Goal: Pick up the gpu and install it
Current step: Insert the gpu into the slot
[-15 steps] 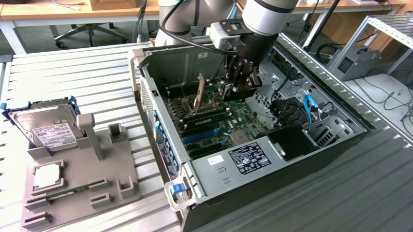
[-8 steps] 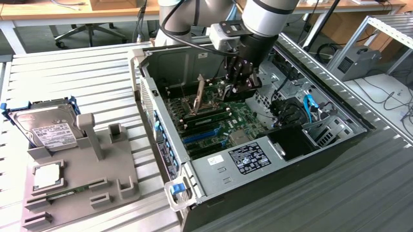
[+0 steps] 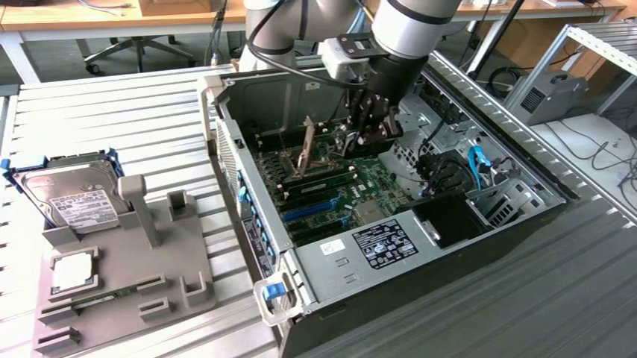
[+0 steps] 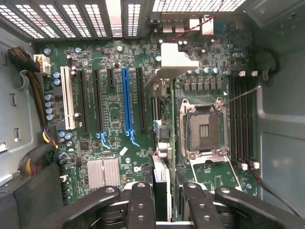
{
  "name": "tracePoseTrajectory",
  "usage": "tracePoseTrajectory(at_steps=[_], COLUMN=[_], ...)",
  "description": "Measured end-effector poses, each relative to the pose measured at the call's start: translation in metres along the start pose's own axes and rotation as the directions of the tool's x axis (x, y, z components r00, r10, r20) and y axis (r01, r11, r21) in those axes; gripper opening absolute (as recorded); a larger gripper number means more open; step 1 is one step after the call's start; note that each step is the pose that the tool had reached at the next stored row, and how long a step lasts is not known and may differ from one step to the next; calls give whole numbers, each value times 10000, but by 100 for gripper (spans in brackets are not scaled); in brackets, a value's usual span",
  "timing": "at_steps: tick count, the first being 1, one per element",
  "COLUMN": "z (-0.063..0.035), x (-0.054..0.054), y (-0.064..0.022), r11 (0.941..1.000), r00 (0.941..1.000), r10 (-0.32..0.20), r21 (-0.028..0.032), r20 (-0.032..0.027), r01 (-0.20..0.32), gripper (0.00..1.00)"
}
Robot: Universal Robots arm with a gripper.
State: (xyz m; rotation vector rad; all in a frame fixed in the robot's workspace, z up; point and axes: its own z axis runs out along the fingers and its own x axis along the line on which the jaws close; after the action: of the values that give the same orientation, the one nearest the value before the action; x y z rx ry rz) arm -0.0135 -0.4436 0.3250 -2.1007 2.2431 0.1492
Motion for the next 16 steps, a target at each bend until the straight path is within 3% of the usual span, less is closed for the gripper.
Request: tracePoseTrajectory(at_steps=[16], z=[34], x=[10], y=[51], r11=[10000], r00=[10000], r10=[-1], r21=[0], r20=[1], r01=[1], gripper=[29])
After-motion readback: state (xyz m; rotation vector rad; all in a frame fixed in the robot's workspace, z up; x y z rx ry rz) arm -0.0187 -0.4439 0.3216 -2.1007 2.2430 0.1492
